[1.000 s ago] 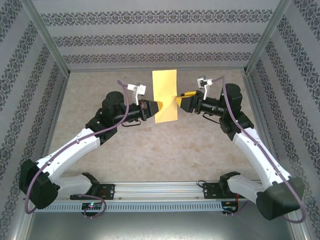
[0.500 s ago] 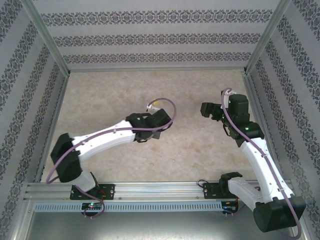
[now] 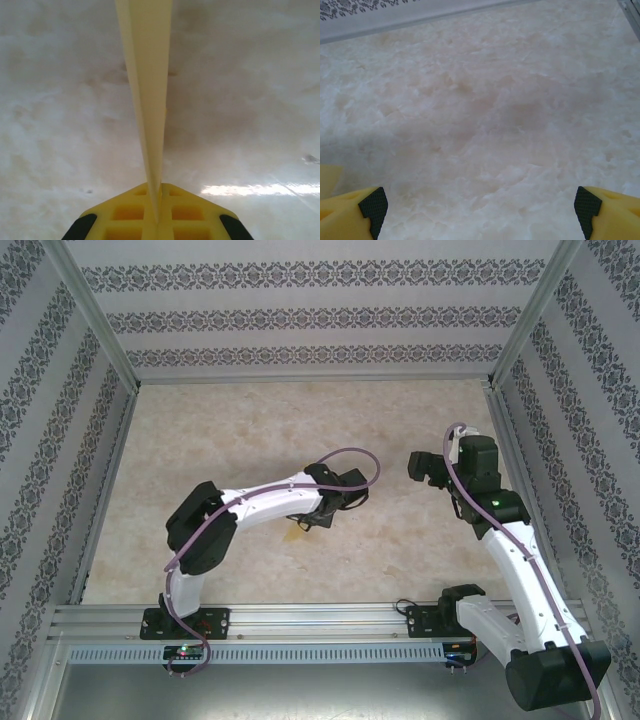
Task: Fold a paper plane with a square sheet of paper (fold left side to right side)
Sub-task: Turn over the paper at the center of the table.
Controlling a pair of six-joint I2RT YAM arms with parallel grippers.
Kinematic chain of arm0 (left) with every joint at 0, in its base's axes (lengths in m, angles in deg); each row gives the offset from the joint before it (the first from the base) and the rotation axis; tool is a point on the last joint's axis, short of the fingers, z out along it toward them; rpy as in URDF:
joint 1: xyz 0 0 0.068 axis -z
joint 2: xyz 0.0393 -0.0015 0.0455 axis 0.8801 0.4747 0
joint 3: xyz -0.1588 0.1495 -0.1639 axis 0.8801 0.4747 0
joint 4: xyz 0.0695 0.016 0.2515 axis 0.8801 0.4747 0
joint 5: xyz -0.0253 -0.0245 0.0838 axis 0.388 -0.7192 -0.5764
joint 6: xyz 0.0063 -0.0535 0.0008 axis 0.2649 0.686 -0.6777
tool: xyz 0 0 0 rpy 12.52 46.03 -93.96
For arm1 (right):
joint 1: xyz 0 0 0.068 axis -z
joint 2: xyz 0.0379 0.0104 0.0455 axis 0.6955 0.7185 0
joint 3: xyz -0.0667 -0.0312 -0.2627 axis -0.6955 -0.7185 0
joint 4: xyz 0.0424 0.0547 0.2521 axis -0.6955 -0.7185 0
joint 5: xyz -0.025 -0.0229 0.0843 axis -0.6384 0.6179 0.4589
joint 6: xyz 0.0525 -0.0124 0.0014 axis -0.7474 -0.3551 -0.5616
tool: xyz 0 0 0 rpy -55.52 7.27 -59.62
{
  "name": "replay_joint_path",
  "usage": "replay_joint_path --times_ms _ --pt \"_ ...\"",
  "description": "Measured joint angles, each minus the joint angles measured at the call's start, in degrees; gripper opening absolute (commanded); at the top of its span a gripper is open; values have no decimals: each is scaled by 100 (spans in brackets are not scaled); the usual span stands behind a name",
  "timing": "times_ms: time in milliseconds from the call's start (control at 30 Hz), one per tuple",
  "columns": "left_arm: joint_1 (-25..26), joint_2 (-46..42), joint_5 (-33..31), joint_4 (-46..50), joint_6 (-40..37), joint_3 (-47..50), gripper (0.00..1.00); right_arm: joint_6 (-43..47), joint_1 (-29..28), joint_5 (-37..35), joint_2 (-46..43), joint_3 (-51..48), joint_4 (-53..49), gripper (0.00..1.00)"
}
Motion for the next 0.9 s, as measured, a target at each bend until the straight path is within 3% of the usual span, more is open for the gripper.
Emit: replay_joint_path --times_ms 400,600,767,900 --pt "-391 573 1729 -807 -448 -341 26 -2 35 212 111 -52 -20 98" --pt "-684 599 2529 -1464 -518 -339 45 -2 35 518 402 -52 -55 97" --pt "-828 457 3272 -2369 -514 2 53 -28 35 979 651 -96 -17 80" --pt "-1104 -195 3665 -2981 -459 750 55 -332 0 1716 1067 -240 323 63"
